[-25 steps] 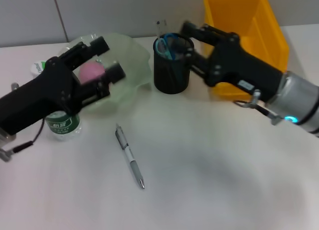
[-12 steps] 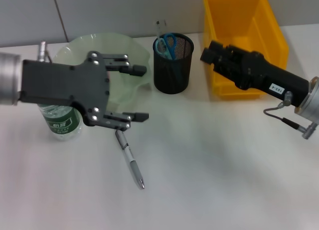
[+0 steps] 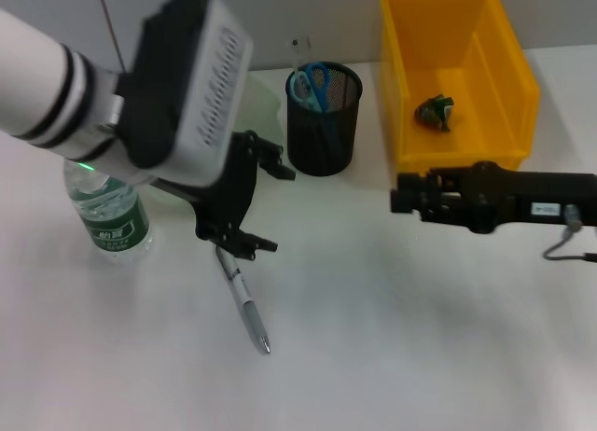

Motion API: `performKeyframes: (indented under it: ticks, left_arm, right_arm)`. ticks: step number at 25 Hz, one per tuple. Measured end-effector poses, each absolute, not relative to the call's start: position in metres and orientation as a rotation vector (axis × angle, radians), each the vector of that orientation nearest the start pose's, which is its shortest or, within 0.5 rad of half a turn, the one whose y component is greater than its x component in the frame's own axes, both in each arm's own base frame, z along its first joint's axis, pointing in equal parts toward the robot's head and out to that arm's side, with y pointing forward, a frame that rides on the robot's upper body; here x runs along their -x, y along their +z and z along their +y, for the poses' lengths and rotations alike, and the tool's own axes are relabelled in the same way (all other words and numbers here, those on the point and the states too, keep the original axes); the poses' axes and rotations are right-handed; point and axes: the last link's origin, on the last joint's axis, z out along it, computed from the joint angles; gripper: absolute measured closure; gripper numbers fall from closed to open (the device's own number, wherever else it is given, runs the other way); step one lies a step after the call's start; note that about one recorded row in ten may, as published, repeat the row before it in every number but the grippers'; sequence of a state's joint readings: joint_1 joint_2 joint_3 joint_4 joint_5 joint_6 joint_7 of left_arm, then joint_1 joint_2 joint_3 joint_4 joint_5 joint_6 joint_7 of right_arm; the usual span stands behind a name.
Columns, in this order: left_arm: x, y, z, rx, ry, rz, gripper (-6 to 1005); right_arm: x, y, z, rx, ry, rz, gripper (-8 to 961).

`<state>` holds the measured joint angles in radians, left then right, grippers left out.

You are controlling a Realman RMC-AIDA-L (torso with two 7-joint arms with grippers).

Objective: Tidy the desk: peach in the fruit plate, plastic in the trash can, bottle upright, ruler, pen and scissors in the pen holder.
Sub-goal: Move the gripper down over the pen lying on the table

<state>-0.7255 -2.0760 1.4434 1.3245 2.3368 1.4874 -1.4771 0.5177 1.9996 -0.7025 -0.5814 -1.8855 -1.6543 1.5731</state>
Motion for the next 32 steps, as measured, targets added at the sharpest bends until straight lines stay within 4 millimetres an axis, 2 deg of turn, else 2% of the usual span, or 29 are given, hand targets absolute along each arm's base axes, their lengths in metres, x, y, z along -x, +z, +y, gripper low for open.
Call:
performKeyframes:
  ticks: [5, 9, 10, 17, 28, 32]
  left_arm:
    - [0.100, -0.033, 0.356, 2.869, 0.468, 0.969, 201]
    - [0.108, -0.038, 0.351, 2.829, 0.596, 1.150, 201]
    - [0.108, -0.038, 0.351, 2.829, 0.596, 1.150, 201]
    - [0.119, -0.054, 0.347, 2.759, 0.721, 1.440, 201]
    - [0.117, -0.068, 0.353, 2.754, 0.767, 1.522, 206]
    - [0.114, -0.085, 0.347, 2.687, 0.824, 1.669, 220]
  right_arm:
    - [-0.270, 0.035, 0.324, 2.746, 0.796, 1.015, 527]
    - [-0.273, 0.038, 0.327, 2.736, 0.738, 1.102, 526]
    - [-0.273, 0.038, 0.327, 2.736, 0.738, 1.102, 526]
    - [-0.275, 0.040, 0.331, 2.727, 0.638, 1.220, 524]
    - [-0.272, 0.040, 0.333, 2.743, 0.628, 1.207, 522]
    - [-0.273, 0.042, 0.335, 2.772, 0.536, 1.202, 521]
